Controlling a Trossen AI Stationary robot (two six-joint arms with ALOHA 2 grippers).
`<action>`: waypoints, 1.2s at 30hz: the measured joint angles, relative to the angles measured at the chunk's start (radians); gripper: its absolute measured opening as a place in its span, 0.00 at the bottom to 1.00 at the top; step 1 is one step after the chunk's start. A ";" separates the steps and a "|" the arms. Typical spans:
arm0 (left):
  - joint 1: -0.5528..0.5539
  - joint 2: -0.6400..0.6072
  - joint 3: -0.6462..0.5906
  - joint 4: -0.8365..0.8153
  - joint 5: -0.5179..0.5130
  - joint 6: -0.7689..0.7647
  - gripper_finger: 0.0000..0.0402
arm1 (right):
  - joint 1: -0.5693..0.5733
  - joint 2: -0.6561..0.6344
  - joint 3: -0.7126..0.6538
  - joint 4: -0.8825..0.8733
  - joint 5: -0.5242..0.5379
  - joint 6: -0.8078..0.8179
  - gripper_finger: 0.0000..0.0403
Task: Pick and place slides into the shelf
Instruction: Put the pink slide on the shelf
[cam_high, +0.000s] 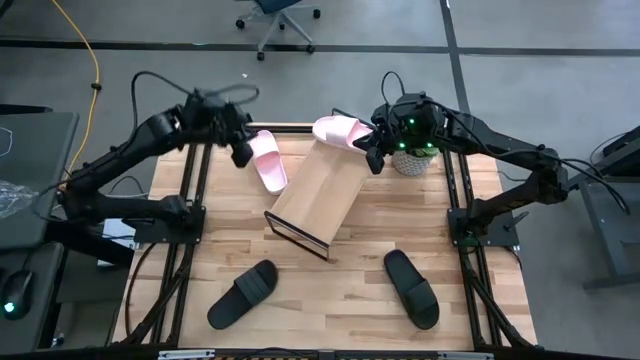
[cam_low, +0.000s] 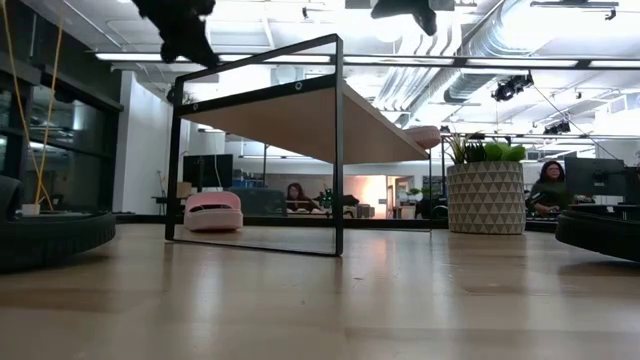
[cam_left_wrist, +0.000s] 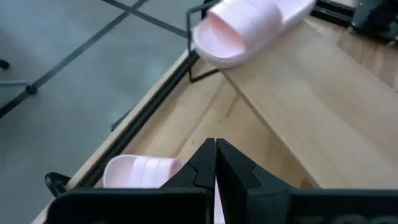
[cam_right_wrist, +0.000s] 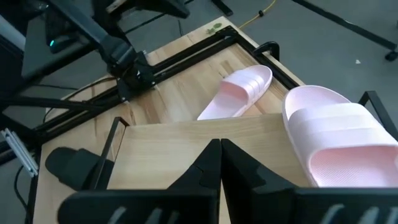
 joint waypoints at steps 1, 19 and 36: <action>0.049 0.013 0.000 0.007 0.045 0.022 0.00 | 0.000 0.000 0.000 0.000 0.002 0.010 0.00; 0.345 0.368 0.000 0.162 0.455 0.237 0.00 | -0.009 0.001 0.000 0.009 0.068 0.061 0.00; 0.453 0.553 0.001 0.101 0.356 0.292 0.00 | -0.055 0.001 0.000 0.010 0.061 0.099 0.00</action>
